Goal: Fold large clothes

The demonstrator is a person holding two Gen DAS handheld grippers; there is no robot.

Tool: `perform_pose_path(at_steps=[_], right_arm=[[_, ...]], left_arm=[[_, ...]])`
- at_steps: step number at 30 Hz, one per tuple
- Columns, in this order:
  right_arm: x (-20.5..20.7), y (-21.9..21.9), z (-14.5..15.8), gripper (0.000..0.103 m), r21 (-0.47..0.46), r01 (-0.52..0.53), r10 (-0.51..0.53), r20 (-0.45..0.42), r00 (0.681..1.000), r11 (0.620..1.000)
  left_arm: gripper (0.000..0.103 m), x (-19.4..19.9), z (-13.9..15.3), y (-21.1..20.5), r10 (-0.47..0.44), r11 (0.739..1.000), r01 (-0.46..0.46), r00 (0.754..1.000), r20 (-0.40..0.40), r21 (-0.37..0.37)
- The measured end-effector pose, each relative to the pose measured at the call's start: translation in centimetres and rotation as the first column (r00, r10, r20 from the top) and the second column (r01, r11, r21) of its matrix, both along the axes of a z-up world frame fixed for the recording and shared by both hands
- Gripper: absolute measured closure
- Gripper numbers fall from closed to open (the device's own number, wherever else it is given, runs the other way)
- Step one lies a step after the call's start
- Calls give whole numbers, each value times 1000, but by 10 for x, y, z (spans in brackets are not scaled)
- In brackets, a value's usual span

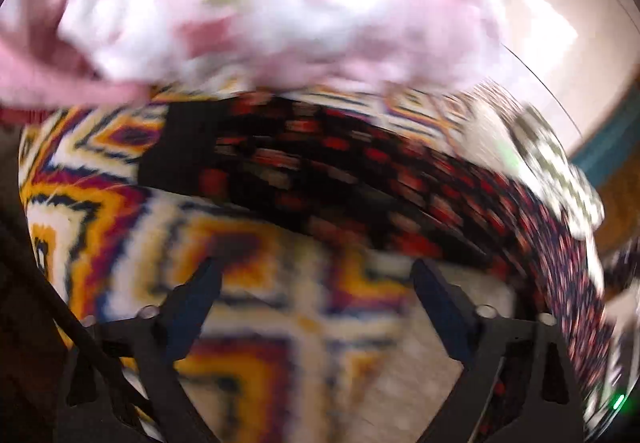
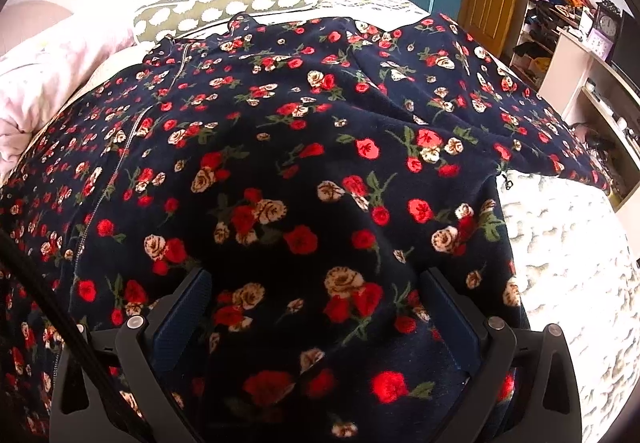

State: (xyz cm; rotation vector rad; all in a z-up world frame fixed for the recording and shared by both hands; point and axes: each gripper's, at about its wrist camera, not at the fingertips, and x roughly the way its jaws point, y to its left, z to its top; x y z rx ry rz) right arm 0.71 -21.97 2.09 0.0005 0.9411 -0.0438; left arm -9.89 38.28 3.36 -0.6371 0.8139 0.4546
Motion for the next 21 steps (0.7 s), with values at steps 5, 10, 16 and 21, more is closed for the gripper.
perform_pose_path(at_steps=[5,10,16,21], right_arm=[[-1,0,0,0,-2,2,-2,8,1000,1000],[-2,-1,0,0,-4,4,-4,10,1000,1000],[-2,-1,0,0,-3,3,-3,12,1000,1000],[-2,-1,0,0,-3,4,-4,13,1000,1000]], left_arm=[[37,2,-19,56,65,994,-62,998,20,-93],[58,17,-20,82,118,991,-119,993,-5,-62],[93,26,-8,73,103,992,-99,993,-57,76],[94,31,52,9,-56,977,49,998,25,206]])
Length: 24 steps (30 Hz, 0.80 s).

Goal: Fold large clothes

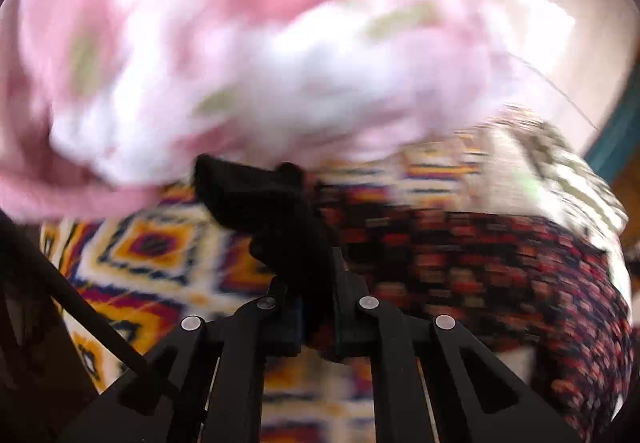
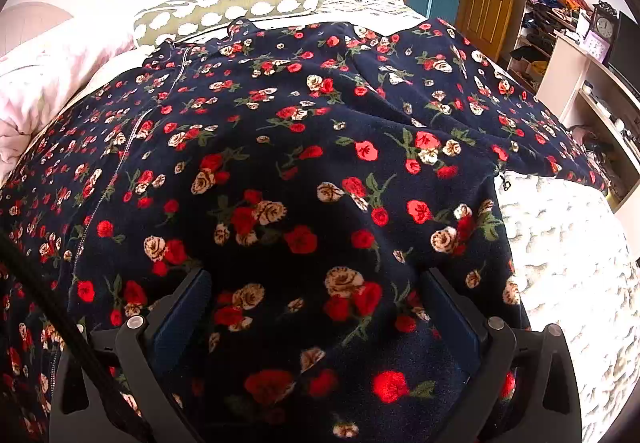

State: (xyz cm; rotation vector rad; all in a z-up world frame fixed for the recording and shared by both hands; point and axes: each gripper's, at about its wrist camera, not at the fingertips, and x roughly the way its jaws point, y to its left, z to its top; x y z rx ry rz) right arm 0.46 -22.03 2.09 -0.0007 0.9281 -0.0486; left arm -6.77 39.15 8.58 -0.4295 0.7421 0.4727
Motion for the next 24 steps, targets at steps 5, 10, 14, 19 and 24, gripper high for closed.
perform_pose_path(at_steps=[5,10,14,19,24], right_arm=[[0,0,1,0,4,0,0,5,1000,1000],[-1,-3,1,0,24,1,-1,14,1000,1000],[-4,-7,2,0,58,0,-2,26,1000,998],[-4,-10,3,0,89,-1,-2,37,999,996],[-5,-12,2,0,96,-1,-2,39,999,995]], left_arm=[[94,38,59,-99,-231,971,235,967,107,-33],[95,85,91,-230,-453,884,464,881,137,-54],[95,128,92,-339,-587,800,597,800,124,-66],[94,168,68,-437,-684,721,686,727,62,-99],[69,184,46,-475,-734,673,732,678,19,-109]])
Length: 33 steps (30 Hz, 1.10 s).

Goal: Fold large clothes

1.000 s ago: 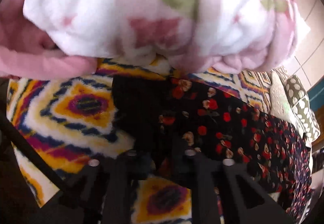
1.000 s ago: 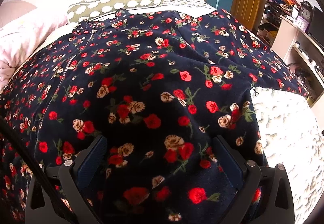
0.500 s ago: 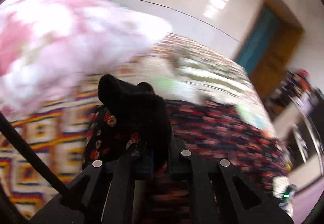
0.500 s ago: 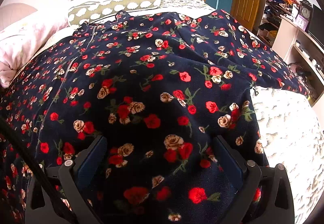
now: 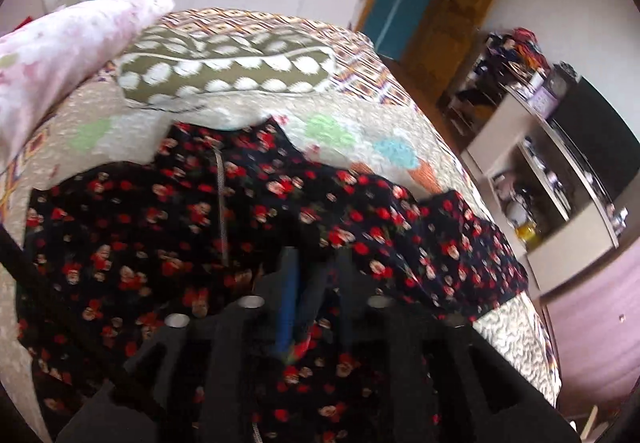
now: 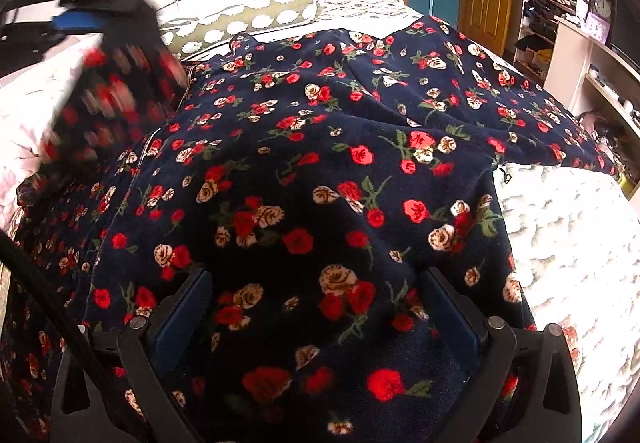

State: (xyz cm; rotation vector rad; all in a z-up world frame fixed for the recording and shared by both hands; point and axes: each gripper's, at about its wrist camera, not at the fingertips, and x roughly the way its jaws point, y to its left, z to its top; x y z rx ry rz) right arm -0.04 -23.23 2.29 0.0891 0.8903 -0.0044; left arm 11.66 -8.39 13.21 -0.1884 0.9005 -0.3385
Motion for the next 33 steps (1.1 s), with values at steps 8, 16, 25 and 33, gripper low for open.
perform_pose_path(at_steps=[8,16,25,33], right_arm=[[-1,3,-1,0,-26,-3,3,-1,1000,1000],[0,-2,0,0,33,-17,18,-4,1000,999],[-6,-37,49,33,231,37,-35,-13,999,972],[56,15,40,33,216,-26,43,-74,996,976]], left_arm=[[38,-84,26,34,-19,996,8,993,118,86],[23,-178,10,119,155,951,-209,960,231,229],[23,-187,-73,175,293,935,-311,948,122,169],[23,-216,-85,192,284,956,-286,958,45,66]])
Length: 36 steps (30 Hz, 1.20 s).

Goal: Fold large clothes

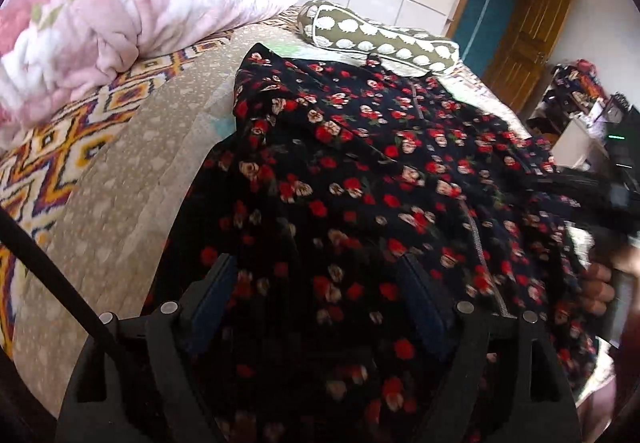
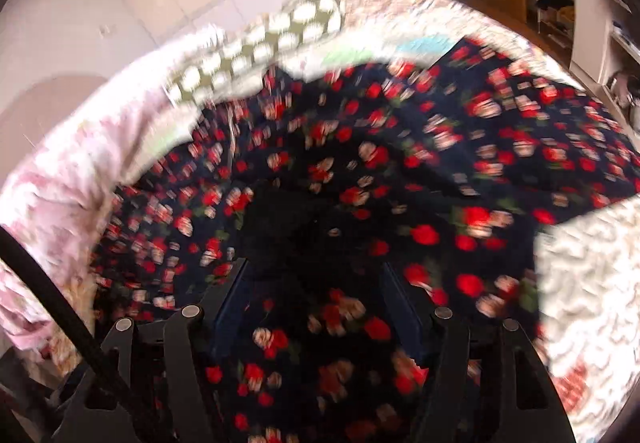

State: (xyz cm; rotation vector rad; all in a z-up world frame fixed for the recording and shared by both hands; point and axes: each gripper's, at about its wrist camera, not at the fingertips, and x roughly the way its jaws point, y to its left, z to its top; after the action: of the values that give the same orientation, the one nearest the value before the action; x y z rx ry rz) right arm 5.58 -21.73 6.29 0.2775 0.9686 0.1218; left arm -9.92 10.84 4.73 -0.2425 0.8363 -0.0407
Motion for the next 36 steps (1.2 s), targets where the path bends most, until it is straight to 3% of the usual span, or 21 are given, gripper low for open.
perform_pose_path(at_steps=[3,5,8,10,14,16,17,19,20,21,22,23,26,29,33,34,35,36], right_arm=[[23,21,-17,37,-62,-18,14,-54,998,998],[32,31,-17,88,-81,-65,59,-73,996,995],[36,28,-2,95,-112,-82,76,-65,995,990],[40,18,13,102,-203,-37,33,-26,999,978],[58,-21,26,102,-342,114,-126,-11,992,933],[64,-42,19,101,-334,137,-166,-59,984,933],[64,-49,17,101,-285,139,-165,-70,984,948],[55,-67,14,96,-85,123,-130,-90,987,989],[48,-76,11,82,61,106,-99,-101,990,993],[43,-80,8,72,136,96,-82,-104,991,986],[39,-81,6,55,171,85,-68,-100,993,982],[34,-79,4,50,193,64,-47,-90,995,979],[29,-61,2,50,231,-10,24,-56,998,973],[40,-39,-2,42,216,-55,67,-47,997,975],[48,-10,-19,44,158,-96,112,-96,989,983],[46,-4,-20,52,126,-102,113,-86,990,987],[45,-2,-17,90,107,-115,123,-71,990,988],[46,-1,-16,97,123,-130,139,-72,988,984]], left_arm=[[23,-14,13,4,-20,1000,20,1000,11,-22],[23,-22,24,5,-29,999,30,999,13,-29],[23,-27,39,13,-20,998,22,999,28,-55],[18,-26,48,20,5,998,-1,998,61,-62],[14,-14,42,25,63,998,-64,994,84,9],[14,-3,25,25,92,993,-94,995,36,66],[14,-1,19,25,99,992,-99,995,3,74],[14,-1,11,25,84,996,-83,996,-30,31],[14,-2,10,24,75,997,-75,997,-31,4],[14,-3,10,21,70,998,-70,997,-32,0],[14,-4,10,18,68,998,-68,997,-31,8],[14,-5,10,15,67,998,-67,997,-28,17],[14,-8,13,4,56,998,-56,998,-20,30],[14,-7,16,-5,42,997,-42,999,-15,58],[14,3,22,-5,33,998,-31,999,-29,57],[14,7,26,-2,36,998,-35,999,-28,47],[14,12,30,1,45,998,-44,999,-29,38],[14,17,34,3,51,998,-50,998,-29,31]])
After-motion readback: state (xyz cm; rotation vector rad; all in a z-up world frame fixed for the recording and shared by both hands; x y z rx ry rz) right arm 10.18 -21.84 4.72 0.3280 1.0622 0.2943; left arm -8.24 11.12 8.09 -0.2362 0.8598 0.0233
